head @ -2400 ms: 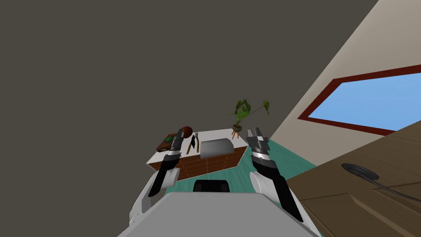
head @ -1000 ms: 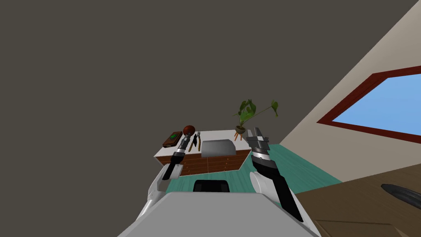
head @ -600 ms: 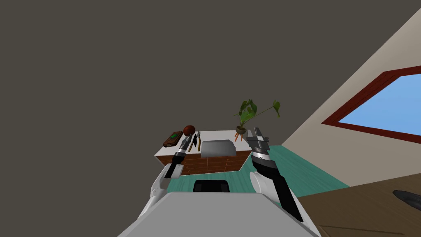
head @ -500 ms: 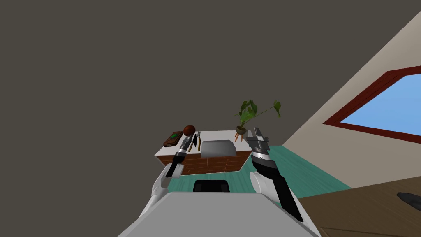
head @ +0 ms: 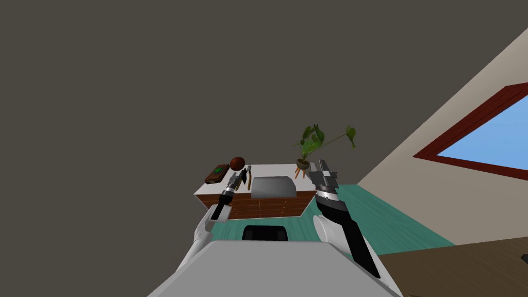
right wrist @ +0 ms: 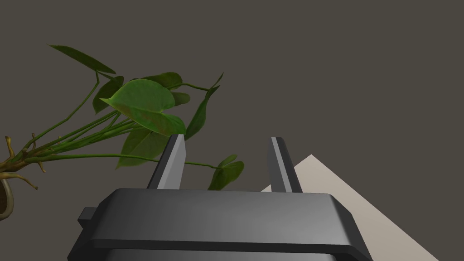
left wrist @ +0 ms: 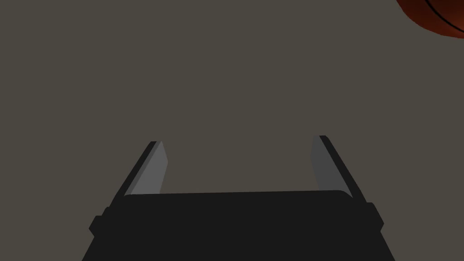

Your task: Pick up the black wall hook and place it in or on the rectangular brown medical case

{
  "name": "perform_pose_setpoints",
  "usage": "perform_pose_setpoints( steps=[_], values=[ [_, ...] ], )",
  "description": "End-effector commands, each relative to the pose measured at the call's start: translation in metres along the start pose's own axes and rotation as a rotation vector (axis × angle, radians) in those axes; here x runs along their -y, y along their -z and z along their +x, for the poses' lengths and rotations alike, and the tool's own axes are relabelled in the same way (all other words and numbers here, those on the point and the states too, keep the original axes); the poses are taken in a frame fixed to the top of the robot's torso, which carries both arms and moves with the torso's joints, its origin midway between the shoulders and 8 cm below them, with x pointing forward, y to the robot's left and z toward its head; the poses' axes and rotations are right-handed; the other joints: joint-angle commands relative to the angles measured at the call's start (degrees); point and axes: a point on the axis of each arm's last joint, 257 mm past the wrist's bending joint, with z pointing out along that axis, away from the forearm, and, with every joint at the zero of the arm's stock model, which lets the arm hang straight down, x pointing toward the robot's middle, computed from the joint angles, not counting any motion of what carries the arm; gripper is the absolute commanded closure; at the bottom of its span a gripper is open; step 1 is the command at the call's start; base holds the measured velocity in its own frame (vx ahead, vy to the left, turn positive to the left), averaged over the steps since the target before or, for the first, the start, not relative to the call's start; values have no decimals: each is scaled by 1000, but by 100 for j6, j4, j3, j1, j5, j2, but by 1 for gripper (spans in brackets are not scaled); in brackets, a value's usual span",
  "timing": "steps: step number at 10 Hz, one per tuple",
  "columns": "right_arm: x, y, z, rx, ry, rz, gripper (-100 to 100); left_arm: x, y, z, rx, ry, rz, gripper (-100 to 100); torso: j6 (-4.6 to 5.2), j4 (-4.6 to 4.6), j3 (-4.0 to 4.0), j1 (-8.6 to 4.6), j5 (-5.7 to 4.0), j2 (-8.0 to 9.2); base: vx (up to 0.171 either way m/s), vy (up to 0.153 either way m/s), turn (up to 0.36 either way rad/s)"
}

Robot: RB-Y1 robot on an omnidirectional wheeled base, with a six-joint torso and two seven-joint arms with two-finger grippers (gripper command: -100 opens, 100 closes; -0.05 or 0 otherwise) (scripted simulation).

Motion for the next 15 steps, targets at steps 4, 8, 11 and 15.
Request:
perform_pose_setpoints(
  steps=[4, 8, 11, 15],
  values=[
    [0, 0, 0, 0, 0, 0, 0, -21, 5, 28, -54, -111, -36, -100, 0, 0, 0, 4, 0, 1, 21, -25, 25],
    [0, 0, 0, 0, 0, 0, 0, -41, 13, 53, -108, -188, -69, -100, -1, -1, -1, -2, -1, -1, 22, -31, 24],
    [0, 0, 0, 0, 0, 0, 0, -57, 20, 71, -150, -258, -93, -100, 0, -1, -3, -3, -1, -6, 34, -33, 17],
    [0, 0, 0, 0, 0, 0, 0, -77, 33, 91, -206, -347, -122, -100, 0, -1, -2, 5, 0, -4, 31, -22, 10]
  ],
)
